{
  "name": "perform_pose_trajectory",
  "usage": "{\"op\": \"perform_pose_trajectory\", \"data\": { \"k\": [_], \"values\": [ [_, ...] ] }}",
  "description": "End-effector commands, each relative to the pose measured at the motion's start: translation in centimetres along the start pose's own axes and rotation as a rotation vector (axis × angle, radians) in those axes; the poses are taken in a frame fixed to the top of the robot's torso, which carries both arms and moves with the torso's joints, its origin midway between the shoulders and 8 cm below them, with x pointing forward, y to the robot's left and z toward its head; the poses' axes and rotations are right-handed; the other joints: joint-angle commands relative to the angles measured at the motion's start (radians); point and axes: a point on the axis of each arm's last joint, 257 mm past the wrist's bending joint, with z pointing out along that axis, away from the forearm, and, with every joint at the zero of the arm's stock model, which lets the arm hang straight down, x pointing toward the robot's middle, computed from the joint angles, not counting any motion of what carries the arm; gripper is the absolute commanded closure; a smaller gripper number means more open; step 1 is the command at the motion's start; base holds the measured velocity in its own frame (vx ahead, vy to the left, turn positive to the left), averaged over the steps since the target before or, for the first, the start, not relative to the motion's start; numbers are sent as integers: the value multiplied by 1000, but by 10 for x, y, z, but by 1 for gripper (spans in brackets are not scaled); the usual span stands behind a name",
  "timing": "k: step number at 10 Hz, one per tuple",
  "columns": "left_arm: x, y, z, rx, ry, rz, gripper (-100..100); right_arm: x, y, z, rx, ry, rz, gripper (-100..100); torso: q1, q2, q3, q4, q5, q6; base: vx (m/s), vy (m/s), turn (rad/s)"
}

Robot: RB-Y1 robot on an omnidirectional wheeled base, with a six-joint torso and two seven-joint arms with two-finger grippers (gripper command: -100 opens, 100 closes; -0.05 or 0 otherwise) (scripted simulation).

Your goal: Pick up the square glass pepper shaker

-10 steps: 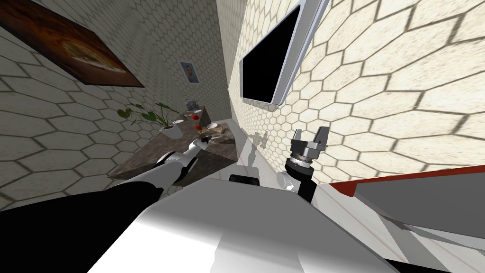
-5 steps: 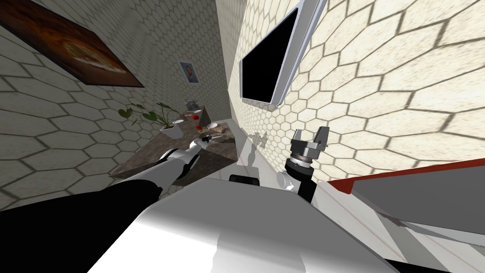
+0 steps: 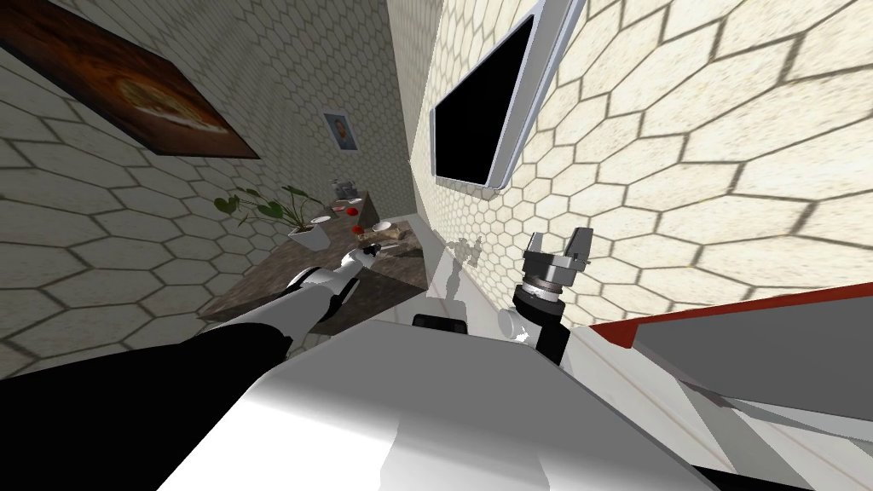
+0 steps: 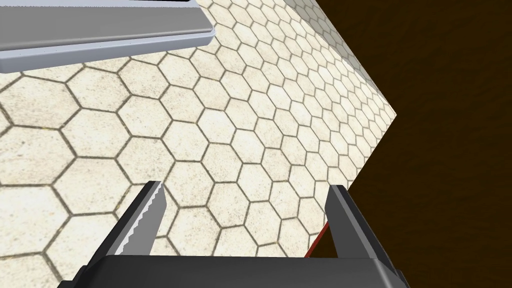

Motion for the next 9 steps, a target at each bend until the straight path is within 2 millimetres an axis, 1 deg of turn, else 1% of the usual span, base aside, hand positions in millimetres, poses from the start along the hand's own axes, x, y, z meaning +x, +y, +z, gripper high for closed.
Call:
{"op": "perform_pose_trajectory", "data": {
  "k": [1, 2, 3, 4, 5, 6, 7, 8, 9],
  "values": [
    [6, 22, -2, -36, 9, -12, 100, 0, 0, 0, 0, 0, 0, 0, 0, 0, 0, 0, 0, 0, 49, 9, 19],
    [7, 18, -3, -21, 6, -7, 100, 0, 0, 0, 0, 0, 0, 0, 2, -2, -1, -1, 0, -2, 67, 2, 36],
    [4, 11, -3, -7, -1, -7, 100, 0, 0, 0, 0, 0, 0, 0, 2, -4, -3, -2, 1, -2, 32, -7, 19],
    [10, 39, -6, -59, 12, -16, 100, 0, 0, 0, 0, 0, 0, 0, 2, -4, -3, -2, 1, -1, 48, -10, -8],
    [13, 33, -8, -35, 8, -8, 100, 0, 0, 0, 0, 0, 0, 0, 3, -4, -4, -4, 2, -4, 54, -9, 23],
    [6, 20, -9, -9, -4, -8, 100, 0, 0, 0, 0, 0, 0, 0, 5, -5, -5, -5, 3, -5, 22, -4, 27],
    [6, 19, -9, -7, -5, -8, 100, 0, 0, 0, 0, 0, 0, 0, 5, -4, -4, -5, 3, -4, 0, 0, 0],
    [11, 44, -13, -51, 6, -14, 100, 0, 0, 0, 0, 0, 0, 0, 5, -3, -4, -4, 4, -4, 35, 6, -1],
    [17, 49, -14, -52, 12, -9, 100, 0, 0, 0, 0, 0, 0, 0, 7, -4, -4, -5, 4, -6, 53, -2, 17]
  ]
}}
